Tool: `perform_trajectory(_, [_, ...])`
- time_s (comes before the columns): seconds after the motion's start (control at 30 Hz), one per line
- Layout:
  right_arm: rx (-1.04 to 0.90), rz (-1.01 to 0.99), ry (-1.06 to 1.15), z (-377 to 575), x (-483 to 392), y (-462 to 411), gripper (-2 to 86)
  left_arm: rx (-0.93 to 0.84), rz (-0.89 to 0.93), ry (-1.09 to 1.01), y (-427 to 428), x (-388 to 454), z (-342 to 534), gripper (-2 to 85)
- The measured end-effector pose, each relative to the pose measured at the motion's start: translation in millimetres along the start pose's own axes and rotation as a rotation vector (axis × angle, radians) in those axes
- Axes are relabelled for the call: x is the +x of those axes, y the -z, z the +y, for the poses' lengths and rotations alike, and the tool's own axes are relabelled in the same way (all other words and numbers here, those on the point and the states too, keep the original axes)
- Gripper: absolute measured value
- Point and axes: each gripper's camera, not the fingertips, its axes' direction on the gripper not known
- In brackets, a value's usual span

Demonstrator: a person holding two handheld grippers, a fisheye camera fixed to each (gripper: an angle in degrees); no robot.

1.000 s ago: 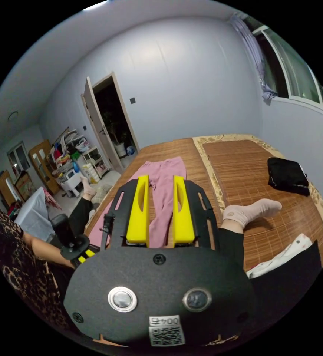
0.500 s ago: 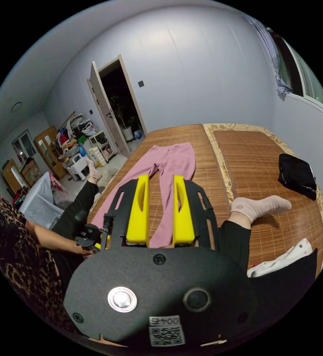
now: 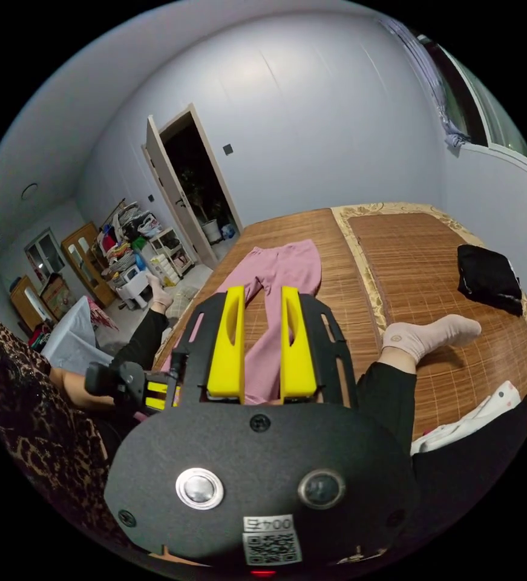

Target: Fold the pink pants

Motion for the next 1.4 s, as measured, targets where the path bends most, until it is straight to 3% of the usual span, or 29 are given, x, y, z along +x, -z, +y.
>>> perform_trajectory(0.23, [0.212, 0.190, -0.046, 11.4, 4.5, 47.9, 9.0, 0.050, 0.108, -0.240, -63.1, -10.8, -85.6, 8.4])
perform_trajectory(0.37, [0.280, 0.230, -0.067, 16.3, 6.1, 61.6, 8.6, 0.130, 0.248, -0.046, -80.6, -26.7, -101.2, 11.3])
perform_trajectory(0.47, [0.277, 0.218, -0.056, 14.5, 5.0, 60.7, 8.6, 0.200, 0.205, 0.120, -77.7, -35.4, -81.3, 11.1])
perform_trajectory(0.57, [0.266, 0.198, -0.036, 10.4, 2.9, 56.7, 8.5, 0.091, 0.114, 0.250, -100.0, -46.6, -33.9, 7.1])
perform_trajectory(0.6, [0.259, 0.187, -0.033, 8.9, 2.9, 54.3, 8.5, -0.018, 0.084, 0.265, -118.0, -48.4, -14.5, 5.4])
perform_trajectory(0.7, [0.233, 0.172, -0.026, 4.6, 2.8, 46.6, 8.5, -0.200, 0.060, 0.213, -158.8, -43.2, 12.5, 3.8])
perform_trajectory(0.93, [0.150, 0.170, -0.020, -7.4, 2.8, 20.4, 8.5, -0.344, 0.049, 0.246, -234.4, -74.1, 10.3, 3.0])
perform_trajectory(1.13, [-0.051, 0.149, -0.011, -22.3, 4.3, -23.9, 9.4, -0.410, 0.130, 0.256, -229.0, -95.8, 33.4, 2.8])
perform_trajectory(1.3, [-0.083, 0.131, -0.010, -31.0, 3.1, -40.5, 9.5, -0.439, 0.125, 0.326, -194.7, -118.9, 75.3, 3.3])
perform_trajectory(1.4, [-0.081, 0.127, -0.016, -35.4, 2.7, -47.3, 9.5, -0.335, 0.200, 0.416, -164.7, -128.8, 85.4, 5.2])
